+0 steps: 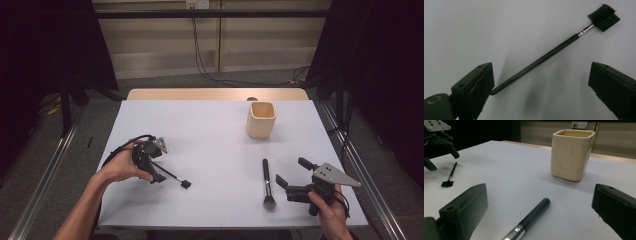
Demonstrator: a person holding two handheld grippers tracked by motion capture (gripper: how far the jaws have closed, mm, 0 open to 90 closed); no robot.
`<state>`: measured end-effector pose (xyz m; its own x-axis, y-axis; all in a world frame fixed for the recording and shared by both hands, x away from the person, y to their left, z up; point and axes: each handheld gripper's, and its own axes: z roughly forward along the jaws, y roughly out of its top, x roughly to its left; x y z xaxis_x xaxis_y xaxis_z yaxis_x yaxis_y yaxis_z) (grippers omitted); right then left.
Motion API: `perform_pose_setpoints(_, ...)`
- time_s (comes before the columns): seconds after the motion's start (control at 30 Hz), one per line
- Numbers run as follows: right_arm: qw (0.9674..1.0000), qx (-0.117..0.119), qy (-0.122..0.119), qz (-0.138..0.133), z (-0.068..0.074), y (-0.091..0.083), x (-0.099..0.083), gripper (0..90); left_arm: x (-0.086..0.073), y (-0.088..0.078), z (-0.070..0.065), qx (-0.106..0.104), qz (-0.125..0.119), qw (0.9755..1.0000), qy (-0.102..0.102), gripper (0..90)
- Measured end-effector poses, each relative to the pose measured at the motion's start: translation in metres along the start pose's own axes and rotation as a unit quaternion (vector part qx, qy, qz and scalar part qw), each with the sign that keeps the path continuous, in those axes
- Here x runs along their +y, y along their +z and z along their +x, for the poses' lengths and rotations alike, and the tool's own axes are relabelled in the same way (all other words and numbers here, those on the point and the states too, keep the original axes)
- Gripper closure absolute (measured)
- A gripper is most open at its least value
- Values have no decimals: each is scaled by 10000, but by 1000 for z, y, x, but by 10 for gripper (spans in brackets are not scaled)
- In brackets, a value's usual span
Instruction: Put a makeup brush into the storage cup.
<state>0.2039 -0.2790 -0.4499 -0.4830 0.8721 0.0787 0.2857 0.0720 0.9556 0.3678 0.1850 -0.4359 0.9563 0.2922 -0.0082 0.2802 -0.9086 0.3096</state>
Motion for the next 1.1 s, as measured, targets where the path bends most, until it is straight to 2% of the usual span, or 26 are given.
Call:
perform_pose_setpoints(0.03, 10000, -2, -13, 11, 0, 0, 0, 0, 1, 0, 1, -8, 81, 10000, 38, 67)
perform_pose_setpoints(0.17, 10000, -4, 11, 6, -1, 1, 0, 0, 5, 0, 5, 20, 120, 9999, 98, 87)
perform_pose_setpoints(0.2, 10000, 3, 16, 0, 0, 0, 0, 0, 5, 1, 7, 23, 197, 9996, 185, 123)
perform_pose_setpoints(0.3, 10000, 0, 17, 0, 0, 0, 0, 0, 6, 6, 9, -26, 390, 9991, 185, 139)
perform_pose_setpoints(0.4, 10000, -5, 23, -1, -1, 0, 0, 0, 5, 8, 13, -8, 403, 9990, 186, 191)
perform_pose_setpoints(0.47, 10000, 3, -1, 36, -1, 0, -1, 0, 5, 8, 16, -11, 425, 9991, 38, 236)
perform_pose_setpoints(0.5, 10000, 12, 1, 32, -1, 0, -1, 0, 6, 8, 17, -66, 427, 9991, 37, 260)
perform_pose_setpoints(0.63, 10000, 25, -18, 42, 1, 1, 0, 0, 9, 13, 16, -113, 592, 9980, 166, 298)
perform_pose_setpoints(0.77, 10000, 20, -21, 48, 0, 1, -1, 0, 9, 13, 17, -249, 625, 9976, 144, 379)
perform_pose_setpoints(0.87, 10000, 26, -24, 70, 1, 1, -1, 0, 10, 13, 16, -225, 664, 9975, 59, 424)
perform_pose_setpoints(0.9, 9999, 33, -30, 91, 1, 1, -1, 0, 13, 12, 17, -261, 848, 9960, 124, 466)
perform_pose_setpoints(0.97, 9999, 71, -61, 106, 2, 2, -1, 0, 14, 13, 17, -261, 853, 9960, 65, 488)
perform_pose_setpoints(1.0, 9999, 86, -68, 121, 2, 2, -1, 0, 15, 13, 19, -317, 900, 9954, 93, 504)
perform_pose_setpoints(1.1, 9999, 89, -70, 124, 2, 1, -1, 0, 16, 13, 17, -262, 930, 9952, 159, 529)
